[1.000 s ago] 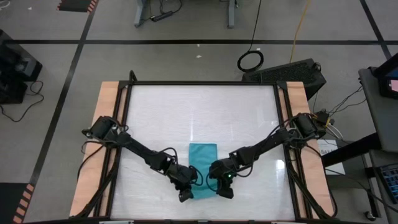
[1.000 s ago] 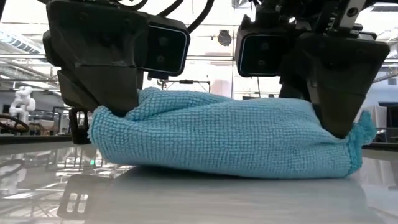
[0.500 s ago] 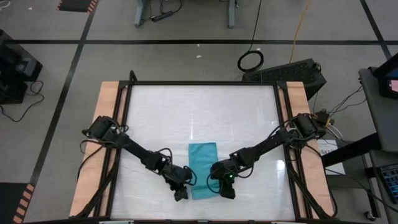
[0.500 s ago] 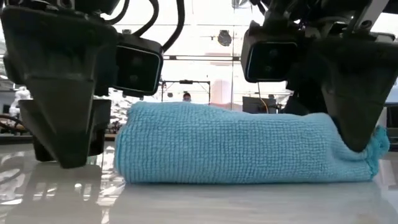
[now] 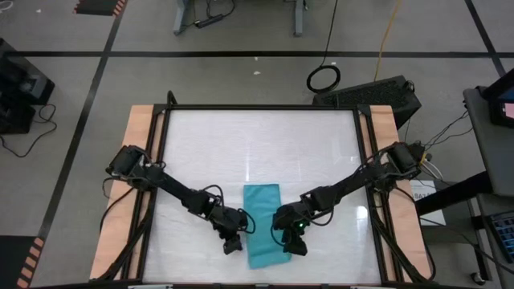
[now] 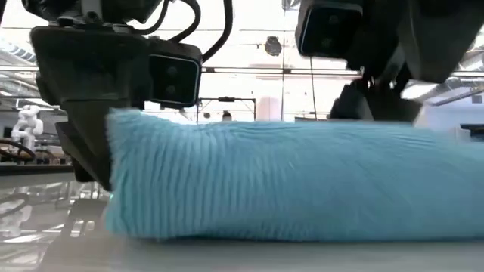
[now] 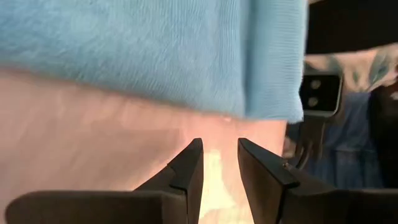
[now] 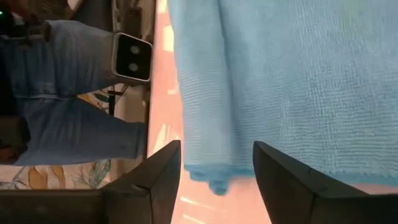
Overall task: Roll towel
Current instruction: Roll the blue microfiber towel
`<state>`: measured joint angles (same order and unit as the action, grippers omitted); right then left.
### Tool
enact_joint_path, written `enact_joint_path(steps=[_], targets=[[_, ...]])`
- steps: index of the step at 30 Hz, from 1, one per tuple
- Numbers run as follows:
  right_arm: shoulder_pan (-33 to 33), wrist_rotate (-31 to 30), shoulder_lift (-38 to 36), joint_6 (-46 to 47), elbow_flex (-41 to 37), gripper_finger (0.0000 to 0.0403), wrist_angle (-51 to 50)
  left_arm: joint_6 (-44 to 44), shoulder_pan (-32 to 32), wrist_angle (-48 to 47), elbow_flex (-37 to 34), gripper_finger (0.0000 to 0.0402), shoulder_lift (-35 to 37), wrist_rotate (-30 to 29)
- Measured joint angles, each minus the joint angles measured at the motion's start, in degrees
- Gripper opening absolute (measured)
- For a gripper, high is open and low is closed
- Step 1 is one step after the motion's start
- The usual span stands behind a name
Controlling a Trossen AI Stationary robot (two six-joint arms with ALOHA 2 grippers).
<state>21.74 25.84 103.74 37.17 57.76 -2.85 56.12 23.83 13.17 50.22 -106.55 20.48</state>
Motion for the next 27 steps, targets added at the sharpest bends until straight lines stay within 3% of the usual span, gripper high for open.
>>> enact_joint_path(steps=[5, 10, 27], targets=[[-0.26, -4.26, -3.75, -3.40, 0.04, 0.0190, -2.75, -6.12, -1.57, -6.56, 0.02, 0.0105, 3.21, -0.05], [-1.25, -9.64, -4.45, -7.77, 0.06, 0.0179, -1.77, -11.56, -4.15, -6.22, 0.04, 0.0105, 5.07, -2.23], [-9.01, -12.61, 5.01, -18.28, 0.11, 0.0125, 2.30, -25.73, -13.15, -11.35, 0.13, 0.0105, 5.21, -5.95]])
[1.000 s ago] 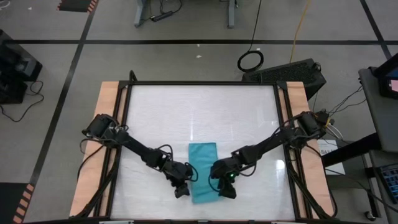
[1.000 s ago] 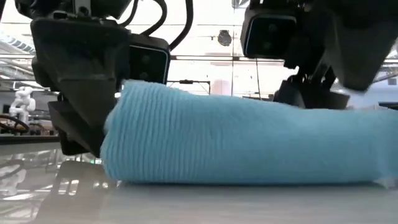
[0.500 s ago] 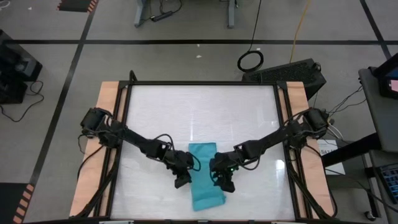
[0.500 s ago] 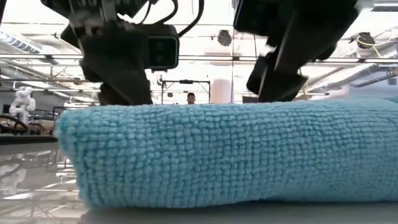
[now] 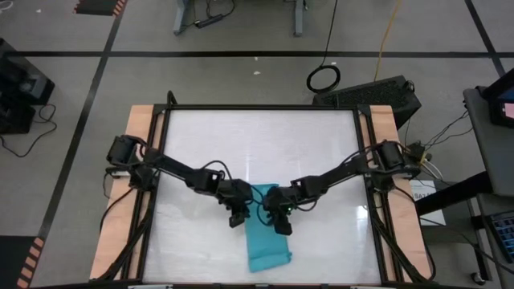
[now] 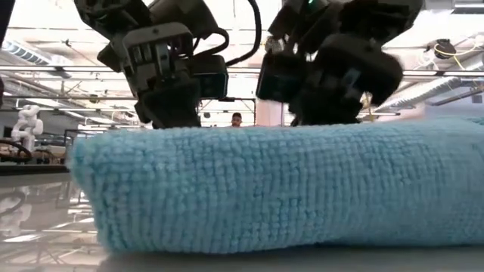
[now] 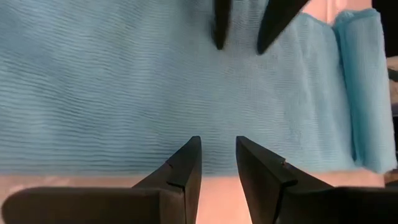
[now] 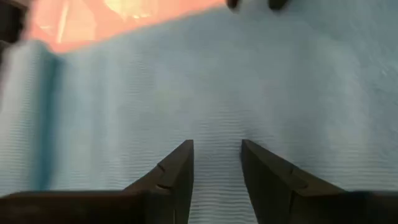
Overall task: Roll towel
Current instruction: Roll the blue microfiber towel
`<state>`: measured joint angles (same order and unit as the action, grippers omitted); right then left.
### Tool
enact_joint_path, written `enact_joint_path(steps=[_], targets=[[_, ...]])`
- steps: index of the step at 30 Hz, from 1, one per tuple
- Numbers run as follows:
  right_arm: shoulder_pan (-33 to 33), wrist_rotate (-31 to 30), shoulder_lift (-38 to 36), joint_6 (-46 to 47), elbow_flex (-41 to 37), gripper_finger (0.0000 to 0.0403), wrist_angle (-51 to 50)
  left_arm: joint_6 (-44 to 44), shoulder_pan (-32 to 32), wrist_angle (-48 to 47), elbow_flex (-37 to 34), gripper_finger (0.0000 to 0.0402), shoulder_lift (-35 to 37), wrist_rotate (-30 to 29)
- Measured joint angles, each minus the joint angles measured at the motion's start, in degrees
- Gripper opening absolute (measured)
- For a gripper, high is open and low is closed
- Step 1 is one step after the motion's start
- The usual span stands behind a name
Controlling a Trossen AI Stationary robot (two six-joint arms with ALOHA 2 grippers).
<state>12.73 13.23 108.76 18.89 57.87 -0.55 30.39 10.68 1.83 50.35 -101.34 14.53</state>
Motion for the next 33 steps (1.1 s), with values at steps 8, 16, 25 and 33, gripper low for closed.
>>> enact_joint_path(steps=[8, 16, 25, 33], targets=[[-6.33, 0.58, 1.37, -2.34, 0.11, 0.0112, -0.72, -5.52, -0.94, -8.46, 0.02, 0.0105, 6.57, -1.88], [-16.43, 0.64, 1.41, -4.76, 0.11, 0.0104, -2.39, -7.41, -0.92, -17.63, 0.09, 0.0105, 17.62, -6.07], [-28.79, 4.30, 1.49, -6.50, 0.09, 0.0104, -3.05, -9.49, 1.89, -20.54, 0.09, 0.0105, 23.90, -9.53], [-36.67, 8.71, 1.52, -7.09, 0.04, 0.0104, -4.15, -19.14, 6.28, -19.86, 0.04, 0.0105, 22.14, -14.47]])
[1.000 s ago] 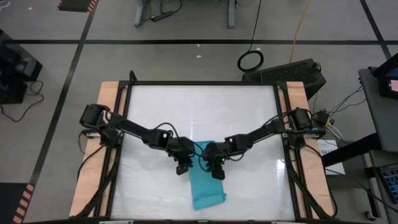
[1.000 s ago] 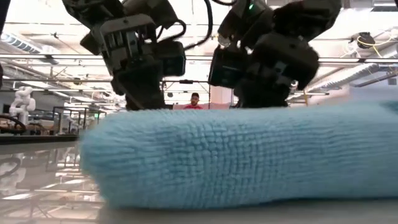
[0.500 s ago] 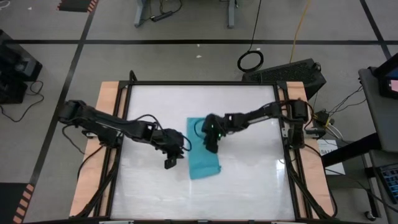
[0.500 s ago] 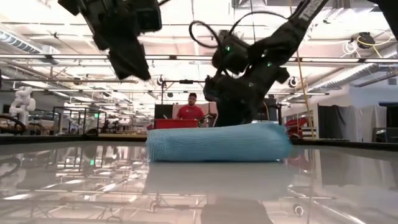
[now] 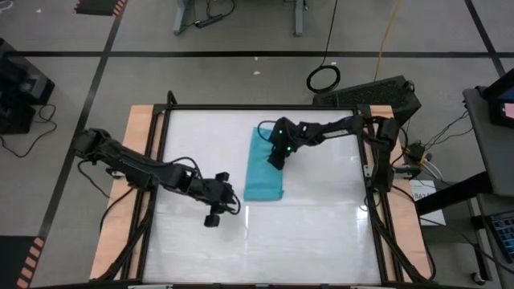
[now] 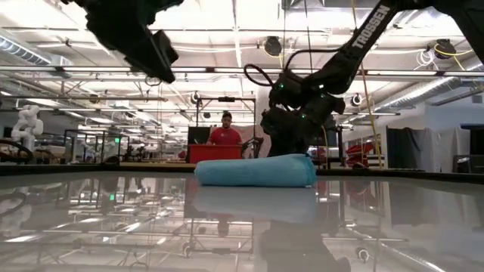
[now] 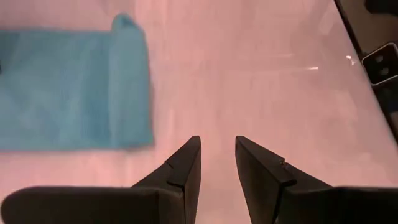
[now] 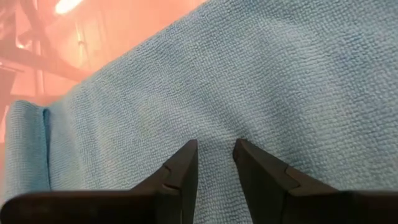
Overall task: Roll towel
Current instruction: Roll the blue microfiber towel
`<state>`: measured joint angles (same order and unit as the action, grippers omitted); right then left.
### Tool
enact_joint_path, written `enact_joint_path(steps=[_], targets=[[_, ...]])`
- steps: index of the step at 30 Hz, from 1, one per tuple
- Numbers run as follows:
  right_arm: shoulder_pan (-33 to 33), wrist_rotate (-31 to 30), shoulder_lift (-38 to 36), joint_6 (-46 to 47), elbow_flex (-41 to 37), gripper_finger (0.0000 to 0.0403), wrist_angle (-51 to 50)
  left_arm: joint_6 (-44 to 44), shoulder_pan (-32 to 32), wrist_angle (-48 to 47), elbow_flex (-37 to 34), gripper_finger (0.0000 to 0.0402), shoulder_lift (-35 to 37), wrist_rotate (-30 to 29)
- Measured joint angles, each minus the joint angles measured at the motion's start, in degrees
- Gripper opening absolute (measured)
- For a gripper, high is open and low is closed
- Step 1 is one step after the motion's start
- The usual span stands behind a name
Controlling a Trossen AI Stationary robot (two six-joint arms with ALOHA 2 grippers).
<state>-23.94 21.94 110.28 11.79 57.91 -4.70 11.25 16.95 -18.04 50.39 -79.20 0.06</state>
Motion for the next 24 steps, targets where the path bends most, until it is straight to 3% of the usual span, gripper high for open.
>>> enact_joint_path(steps=[6, 11, 15, 21, 24], targets=[[-3.38, 3.06, -0.60, -0.68, -0.07, 0.0105, -0.60, -10.02, 0.72, 5.05, 0.02, 0.0111, -3.21, -2.37], [-3.31, 2.59, -4.34, -1.87, -0.28, 0.0114, -1.92, -16.37, 0.69, 6.80, 0.02, 0.0166, -7.85, -6.25], [-2.26, 2.88, -8.64, -2.43, -0.22, 0.0144, -3.30, -19.71, 0.05, 8.21, 0.02, 0.0212, -11.96, -9.90], [2.96, 2.97, -15.24, -4.23, -0.20, 0.0190, -7.30, -21.25, -2.83, 10.42, 0.00, 0.0219, -16.62, -14.44], [8.37, -0.61, -18.08, -5.92, -0.20, 0.0192, -9.60, -21.25, -4.76, 10.33, 0.00, 0.0210, -17.92, -15.56]])
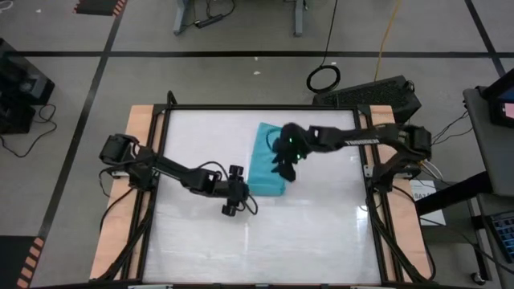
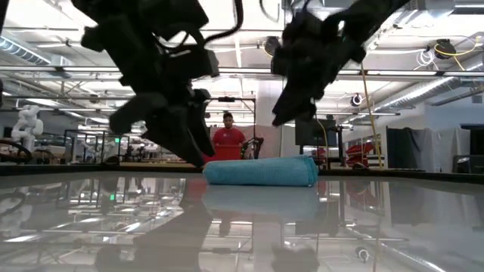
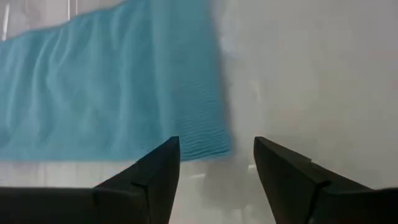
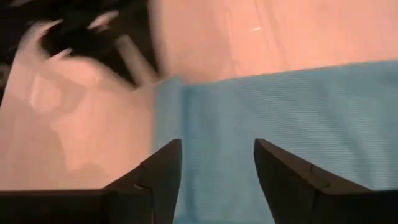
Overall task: Roll towel
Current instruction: Roll the blue microfiber towel
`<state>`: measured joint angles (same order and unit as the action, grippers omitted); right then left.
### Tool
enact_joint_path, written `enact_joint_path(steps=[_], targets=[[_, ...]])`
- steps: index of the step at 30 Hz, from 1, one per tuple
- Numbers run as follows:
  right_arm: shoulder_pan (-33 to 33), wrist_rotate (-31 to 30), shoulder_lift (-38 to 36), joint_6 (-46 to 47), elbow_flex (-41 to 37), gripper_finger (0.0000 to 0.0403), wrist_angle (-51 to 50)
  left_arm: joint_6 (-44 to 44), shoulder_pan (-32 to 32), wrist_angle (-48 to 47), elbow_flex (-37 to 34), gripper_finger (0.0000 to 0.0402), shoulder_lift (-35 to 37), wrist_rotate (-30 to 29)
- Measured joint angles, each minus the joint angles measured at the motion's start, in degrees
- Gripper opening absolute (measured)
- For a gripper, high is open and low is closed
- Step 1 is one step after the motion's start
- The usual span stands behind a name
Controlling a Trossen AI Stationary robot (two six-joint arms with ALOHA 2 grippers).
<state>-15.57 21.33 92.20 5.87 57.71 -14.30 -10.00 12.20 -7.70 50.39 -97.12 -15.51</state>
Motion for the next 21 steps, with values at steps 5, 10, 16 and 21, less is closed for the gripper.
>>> enact_joint_path(steps=[5, 10, 16, 21], targets=[[8.85, -7.40, -2.89, -0.77, 0.11, 0.0175, -2.15, -4.21, -2.65, 1.88, -0.01, 0.0192, -1.96, 3.69], [14.97, -12.93, -2.90, 1.68, 0.11, 0.0152, -3.71, -6.92, -4.45, 4.78, -0.02, 0.0179, -4.40, 11.29], [20.96, -18.34, -2.90, 2.39, -2.24, 0.0138, -4.10, -6.91, -5.40, 6.17, 0.07, 0.0175, -6.32, 12.87], [26.44, -24.40, -2.90, 1.82, -5.20, 0.0146, -3.39, -6.82, -6.34, 6.29, 0.09, 0.0175, -6.45, 14.10]])
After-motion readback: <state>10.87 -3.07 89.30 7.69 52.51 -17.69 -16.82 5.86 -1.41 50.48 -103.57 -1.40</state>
